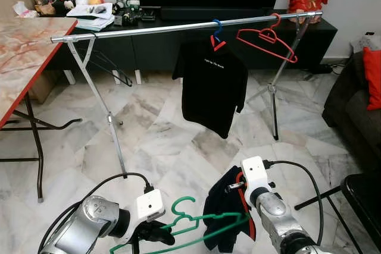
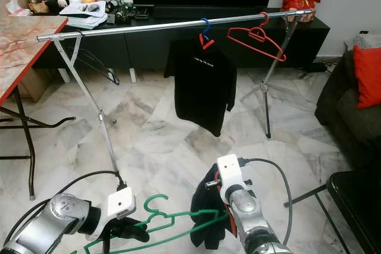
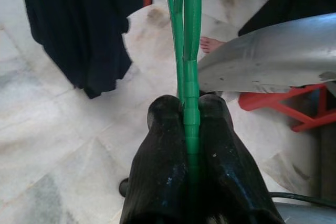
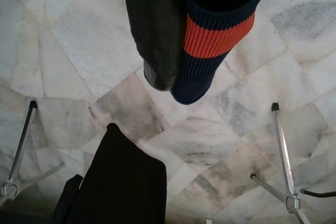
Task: Hang hanger
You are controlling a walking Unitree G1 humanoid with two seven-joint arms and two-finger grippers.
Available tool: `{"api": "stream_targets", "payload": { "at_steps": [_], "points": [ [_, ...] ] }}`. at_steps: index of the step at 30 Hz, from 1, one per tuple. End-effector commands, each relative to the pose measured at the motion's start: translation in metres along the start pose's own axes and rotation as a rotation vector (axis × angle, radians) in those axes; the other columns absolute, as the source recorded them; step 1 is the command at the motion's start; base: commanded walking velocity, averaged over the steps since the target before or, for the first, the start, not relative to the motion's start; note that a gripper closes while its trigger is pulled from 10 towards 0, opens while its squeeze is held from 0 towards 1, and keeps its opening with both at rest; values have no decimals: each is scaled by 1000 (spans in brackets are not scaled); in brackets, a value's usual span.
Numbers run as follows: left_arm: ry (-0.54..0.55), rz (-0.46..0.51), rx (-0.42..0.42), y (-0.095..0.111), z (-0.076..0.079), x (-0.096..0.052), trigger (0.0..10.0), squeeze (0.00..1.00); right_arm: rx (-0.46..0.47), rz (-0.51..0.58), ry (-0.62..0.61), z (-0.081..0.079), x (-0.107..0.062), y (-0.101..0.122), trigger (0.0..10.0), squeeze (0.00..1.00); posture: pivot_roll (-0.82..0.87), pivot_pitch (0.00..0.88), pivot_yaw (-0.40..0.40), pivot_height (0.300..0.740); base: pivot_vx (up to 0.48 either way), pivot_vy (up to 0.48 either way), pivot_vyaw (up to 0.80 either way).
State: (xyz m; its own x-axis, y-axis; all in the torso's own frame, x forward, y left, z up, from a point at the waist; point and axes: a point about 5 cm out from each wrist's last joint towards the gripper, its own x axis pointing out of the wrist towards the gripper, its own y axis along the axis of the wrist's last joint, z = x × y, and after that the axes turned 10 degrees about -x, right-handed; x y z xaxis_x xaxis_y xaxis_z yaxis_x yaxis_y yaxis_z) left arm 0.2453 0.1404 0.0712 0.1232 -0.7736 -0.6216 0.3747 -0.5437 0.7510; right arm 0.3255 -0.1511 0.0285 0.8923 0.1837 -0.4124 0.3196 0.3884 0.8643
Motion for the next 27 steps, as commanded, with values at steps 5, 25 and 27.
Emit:
{"api": "stream_targets", "payload": {
  "at_steps": [5, 25, 27],
  "points": [
    [95, 66, -51, 8, -6, 3, 10000, 0, -5, 11, 1, 1, 3, 8, 10000, 0, 44, 38, -32, 740, 0, 0, 0],
    [231, -15, -100, -10, -13, -1, 10000, 0, 8, -3, -12, 5, 2, 5, 10000, 0, 48, 59, -40, 740, 0, 0, 0],
    [251, -8, -105, -10, -15, -1, 10000, 0, 10, -2, -13, 5, 2, 5, 10000, 0, 48, 60, -40, 740, 0, 0, 0]
  ]
}}
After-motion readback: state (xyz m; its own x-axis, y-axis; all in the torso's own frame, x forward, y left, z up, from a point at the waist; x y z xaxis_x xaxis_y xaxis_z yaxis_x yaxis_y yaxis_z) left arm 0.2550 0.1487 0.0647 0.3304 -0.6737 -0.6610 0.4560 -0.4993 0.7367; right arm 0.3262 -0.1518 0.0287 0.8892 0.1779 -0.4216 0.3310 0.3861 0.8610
